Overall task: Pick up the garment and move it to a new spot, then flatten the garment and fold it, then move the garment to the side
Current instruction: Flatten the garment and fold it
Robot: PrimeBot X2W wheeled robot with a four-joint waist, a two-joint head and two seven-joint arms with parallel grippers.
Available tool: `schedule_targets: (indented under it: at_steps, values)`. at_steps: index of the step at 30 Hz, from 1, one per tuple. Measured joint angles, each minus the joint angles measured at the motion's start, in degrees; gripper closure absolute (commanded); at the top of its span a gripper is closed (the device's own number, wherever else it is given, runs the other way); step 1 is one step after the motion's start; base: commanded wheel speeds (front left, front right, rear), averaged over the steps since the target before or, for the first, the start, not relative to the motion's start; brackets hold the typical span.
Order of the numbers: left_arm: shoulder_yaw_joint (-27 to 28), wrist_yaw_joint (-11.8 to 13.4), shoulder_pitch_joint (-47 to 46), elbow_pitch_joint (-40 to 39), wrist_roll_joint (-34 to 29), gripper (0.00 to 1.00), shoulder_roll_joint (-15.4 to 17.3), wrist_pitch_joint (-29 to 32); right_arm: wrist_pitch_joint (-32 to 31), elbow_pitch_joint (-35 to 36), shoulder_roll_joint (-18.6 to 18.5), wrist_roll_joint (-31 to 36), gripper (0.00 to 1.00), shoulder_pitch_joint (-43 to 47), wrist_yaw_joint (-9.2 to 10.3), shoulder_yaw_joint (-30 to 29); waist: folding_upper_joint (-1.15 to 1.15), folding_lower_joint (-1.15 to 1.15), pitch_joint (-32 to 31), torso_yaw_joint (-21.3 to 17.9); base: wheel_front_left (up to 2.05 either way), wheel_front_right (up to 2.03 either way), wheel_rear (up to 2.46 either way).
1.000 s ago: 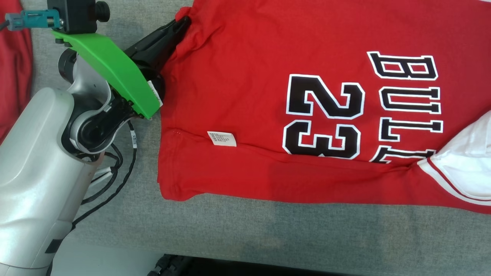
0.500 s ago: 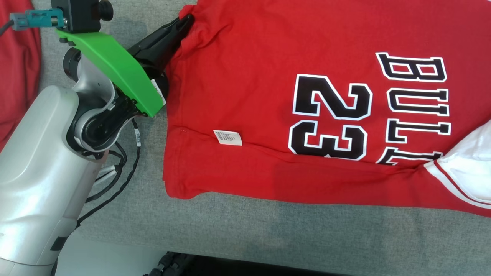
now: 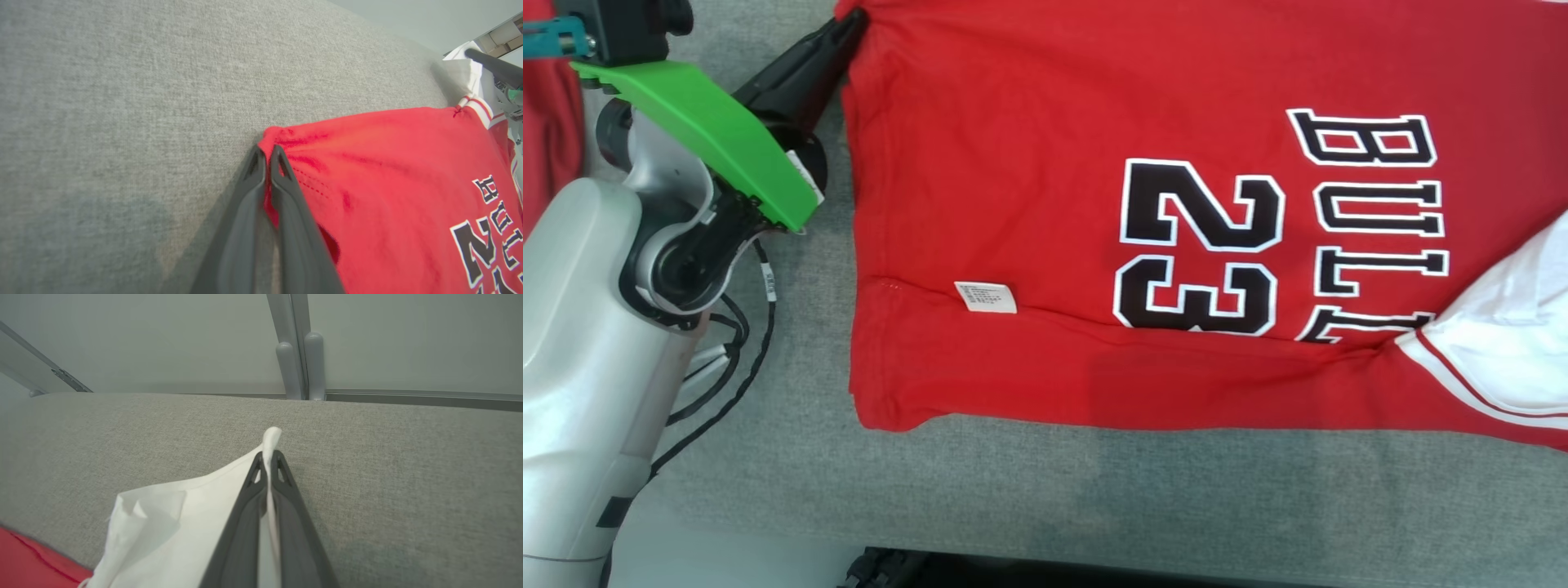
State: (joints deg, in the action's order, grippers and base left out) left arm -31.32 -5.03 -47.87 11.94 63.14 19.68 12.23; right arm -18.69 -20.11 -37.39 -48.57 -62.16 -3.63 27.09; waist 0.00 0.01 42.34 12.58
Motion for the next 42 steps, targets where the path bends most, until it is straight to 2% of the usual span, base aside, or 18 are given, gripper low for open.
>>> schedule_targets:
  at_steps: [9, 23, 42]
  values:
    - [1.4, -0.1, 0.1, 1.9, -0.4, 1.00, 1.3, -2.6, 4.7, 1.0, -0.6, -0.5, 1.00, 2.9, -1.40, -0.8, 0.00, 0.00, -1.6, -2.8, 0.00, 0.00, 0.00]
    - [1.9, -1.0, 4.5, 2.3, -0.3, 1.00, 3.2, -5.8, 12.8, 6.6, 0.6, -2.7, 1.00, 10.4, -2.88, -1.1, 0.00, -0.01, -5.6, -6.0, 0.00, 0.00, 0.00]
    - [2.6, -1.5, 9.1, -1.4, -0.3, 1.00, 6.9, -8.3, 19.6, 13.5, -0.1, -5.0, 1.00, 20.2, -2.91, -2.5, 0.00, -0.01, -9.4, -9.8, 0.00, 0.00, 0.00]
